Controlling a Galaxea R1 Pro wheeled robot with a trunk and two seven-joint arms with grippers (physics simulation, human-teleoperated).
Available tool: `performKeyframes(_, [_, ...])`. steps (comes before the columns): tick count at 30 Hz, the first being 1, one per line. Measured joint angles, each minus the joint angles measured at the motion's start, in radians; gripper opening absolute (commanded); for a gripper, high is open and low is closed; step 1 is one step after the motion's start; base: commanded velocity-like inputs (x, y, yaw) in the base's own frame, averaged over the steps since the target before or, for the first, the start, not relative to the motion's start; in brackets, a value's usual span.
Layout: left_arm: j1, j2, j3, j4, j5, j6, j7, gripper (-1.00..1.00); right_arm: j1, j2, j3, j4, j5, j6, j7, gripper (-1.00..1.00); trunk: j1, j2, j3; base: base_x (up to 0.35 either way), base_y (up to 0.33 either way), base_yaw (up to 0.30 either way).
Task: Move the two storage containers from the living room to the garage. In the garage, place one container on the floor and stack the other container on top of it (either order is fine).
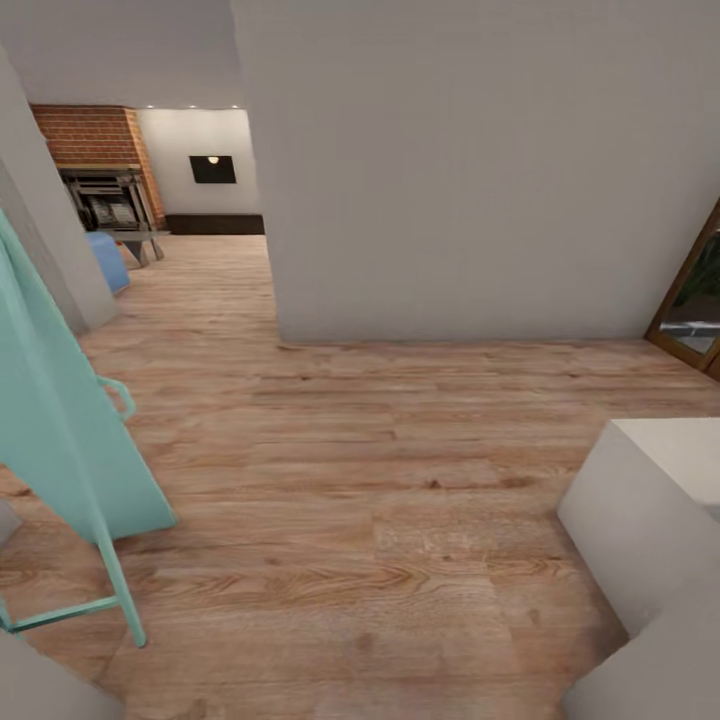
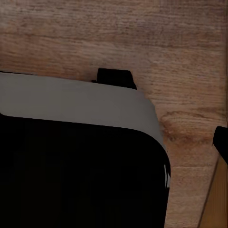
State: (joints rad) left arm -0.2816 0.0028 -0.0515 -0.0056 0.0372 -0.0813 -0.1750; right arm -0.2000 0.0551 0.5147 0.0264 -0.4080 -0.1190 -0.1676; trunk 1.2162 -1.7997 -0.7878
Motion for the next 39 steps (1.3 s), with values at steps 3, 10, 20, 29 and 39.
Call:
performKeyframes(3, [0.0,0.0,0.0,0.0,0.0,0.0,0.0,1.0,0.0,0.001,0.0,0.0,-0.001,0.0,0.0,1.0,0.0,0.0,0.0,0.324,0.0,0.0])
performKeyframes(10, [0.0,0.0,0.0,0.0,-0.001,0.0,0.0,1.0,0.0,0.001,0.0,0.0,-0.002,0.0,0.0,1.0,0.0,0.0,0.0,0.324,0.0,0.1])
performKeyframes(20, [0.0,0.0,0.0,0.0,0.0,0.0,0.0,1.0,0.0,0.001,0.0,0.0,-0.002,-0.001,0.0,1.0,0.0,0.0,0.0,0.324,0.0,0.093])
performKeyframes(29, [0.0,0.0,0.0,0.0,-0.001,0.0,0.0,1.0,0.0,0.001,0.0,0.0,-0.002,-0.002,0.0,1.0,0.0,0.0,0.0,0.324,0.0,0.002])
performKeyframes(39, [0.0,0.0,0.0,0.0,-0.001,0.0,0.0,1.0,0.0,0.001,0.0,0.0,-0.001,-0.003,0.0,1.0,0.0,0.0,0.0,0.324,0.0,0.173])
